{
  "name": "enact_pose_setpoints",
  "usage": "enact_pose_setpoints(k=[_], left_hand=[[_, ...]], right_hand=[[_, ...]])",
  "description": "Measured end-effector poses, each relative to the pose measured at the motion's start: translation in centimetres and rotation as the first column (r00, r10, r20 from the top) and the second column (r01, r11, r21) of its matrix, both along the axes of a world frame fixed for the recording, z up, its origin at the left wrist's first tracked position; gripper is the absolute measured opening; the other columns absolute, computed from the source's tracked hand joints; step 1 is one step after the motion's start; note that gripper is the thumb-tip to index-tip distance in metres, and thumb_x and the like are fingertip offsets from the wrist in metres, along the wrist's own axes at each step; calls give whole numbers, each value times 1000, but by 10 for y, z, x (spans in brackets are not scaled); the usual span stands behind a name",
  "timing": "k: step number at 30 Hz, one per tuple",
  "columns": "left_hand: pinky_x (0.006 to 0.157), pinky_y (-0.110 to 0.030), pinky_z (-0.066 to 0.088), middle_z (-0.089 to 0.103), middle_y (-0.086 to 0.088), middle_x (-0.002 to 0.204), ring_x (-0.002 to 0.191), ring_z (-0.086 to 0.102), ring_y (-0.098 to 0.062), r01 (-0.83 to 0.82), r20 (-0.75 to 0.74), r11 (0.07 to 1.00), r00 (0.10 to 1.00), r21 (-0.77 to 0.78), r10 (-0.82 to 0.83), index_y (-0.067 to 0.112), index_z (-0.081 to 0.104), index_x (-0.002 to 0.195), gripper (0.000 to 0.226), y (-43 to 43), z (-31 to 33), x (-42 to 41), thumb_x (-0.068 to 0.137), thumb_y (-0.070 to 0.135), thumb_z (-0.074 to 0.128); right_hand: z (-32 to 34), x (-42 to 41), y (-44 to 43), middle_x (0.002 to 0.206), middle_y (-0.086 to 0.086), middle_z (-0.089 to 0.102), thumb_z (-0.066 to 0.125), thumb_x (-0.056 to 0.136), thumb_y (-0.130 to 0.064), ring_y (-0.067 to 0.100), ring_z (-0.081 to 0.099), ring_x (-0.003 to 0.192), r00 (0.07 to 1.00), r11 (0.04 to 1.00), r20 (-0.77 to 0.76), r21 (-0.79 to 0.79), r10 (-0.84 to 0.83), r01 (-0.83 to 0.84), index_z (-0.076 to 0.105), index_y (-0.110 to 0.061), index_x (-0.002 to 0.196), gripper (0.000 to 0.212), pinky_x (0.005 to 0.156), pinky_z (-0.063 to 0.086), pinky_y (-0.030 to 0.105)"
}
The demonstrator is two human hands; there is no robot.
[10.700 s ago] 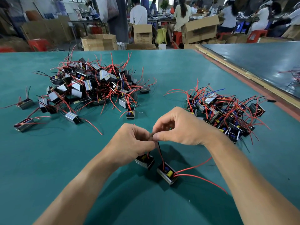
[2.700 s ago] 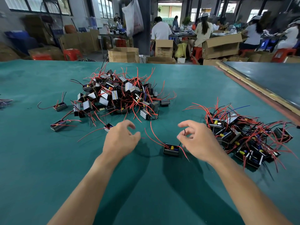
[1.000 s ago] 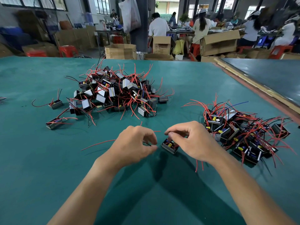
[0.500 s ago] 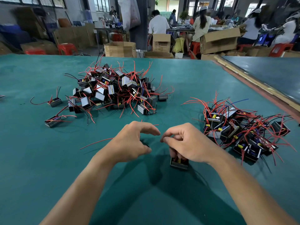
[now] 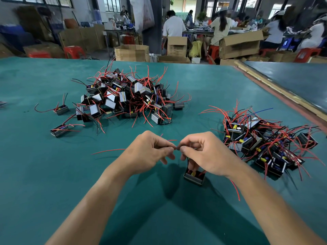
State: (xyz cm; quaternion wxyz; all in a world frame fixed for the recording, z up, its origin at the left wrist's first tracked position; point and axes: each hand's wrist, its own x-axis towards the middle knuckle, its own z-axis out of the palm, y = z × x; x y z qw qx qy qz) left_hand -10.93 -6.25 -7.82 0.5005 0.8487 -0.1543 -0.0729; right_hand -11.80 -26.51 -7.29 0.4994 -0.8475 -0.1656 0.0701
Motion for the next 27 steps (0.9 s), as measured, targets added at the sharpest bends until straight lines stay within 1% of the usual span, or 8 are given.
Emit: enact_pose_setpoints(k=[4, 8, 12, 16, 18, 21, 24, 27], left_hand=[[76, -37, 57, 76, 6, 79, 63, 69, -15, 19, 6, 999, 1000, 34, -19, 27, 76, 97, 21, -2, -1, 0, 95, 11, 63], [76, -40, 58, 75, 9, 79, 62, 70, -15, 43, 20, 996, 999, 73, -44, 23, 75, 106, 22, -3, 0, -2, 98, 12, 58], [78, -48, 57, 75, 6, 84, 65, 71, -19, 61, 20, 993, 998, 102, -64, 16, 76, 103, 22, -4, 1, -2, 100, 14, 54], [78, -52, 57, 76, 2, 85, 69, 72, -28, 56, -3, 998, 998, 37, -55, 19, 68, 103, 15, -7, -1, -3, 99, 13, 54], [66, -45, 56, 76, 2, 78, 65, 72, -26, 35, -16, 999, 999, 20, -35, 19, 56, 94, 7, -10, -3, -4, 98, 13, 56], [42, -21, 33, 72, 3, 64, 47, 62, -12, 25, -4, 999, 1000, 33, -25, 15, 47, 88, 14, -14, -8, -4, 98, 10, 55], [38, -13, 28, 73, 1, 66, 43, 59, -7, 24, -12, 1000, 1000, 18, -24, 13, 47, 89, 13, -16, -9, -5, 98, 5, 53], [39, -14, 29, 74, -1, 70, 55, 69, -15, 20, -2, 1000, 1000, 17, -20, 16, 48, 86, 17, -16, -9, -5, 96, 5, 54]], right_hand=[[0, 0, 0, 71, -1, 72, 57, 97, -10, 15, 64, 51, 1000, 1000, 26, -7, -7, 8, 74, -18, 85, 22, 53, 57, 42], [1, -1, 0, 73, 6, 72, 57, 96, -12, 19, 65, 53, 999, 1000, 31, -24, -19, 20, 75, -18, 87, 21, 58, 56, 60], [2, -2, 1, 71, 1, 73, 58, 95, -7, 15, 65, 52, 999, 999, 34, 8, -31, 31, 75, -20, 91, 21, 60, 58, 52], [2, -2, 3, 70, 2, 73, 58, 96, -4, 15, 66, 52, 999, 998, 24, 54, -32, 30, 70, -19, 96, 19, 57, 58, 40], [2, -2, 4, 70, 4, 73, 58, 96, -4, 16, 64, 51, 999, 996, 16, 82, -30, 29, 69, -18, 91, 18, 53, 56, 32], [1, -2, 6, 68, 8, 72, 59, 96, -4, 16, 62, 49, 1000, 993, 13, 113, -26, 24, 68, -17, 84, 20, 49, 52, 27], [-1, -2, 5, 67, 7, 72, 60, 95, -4, 15, 61, 48, 999, 995, 26, 94, -26, 24, 69, -17, 81, 21, 49, 52, 27], [-2, 0, 5, 68, 5, 72, 62, 93, -8, 15, 61, 49, 996, 999, 82, 46, -26, 22, 69, -22, 80, 20, 52, 52, 31]])
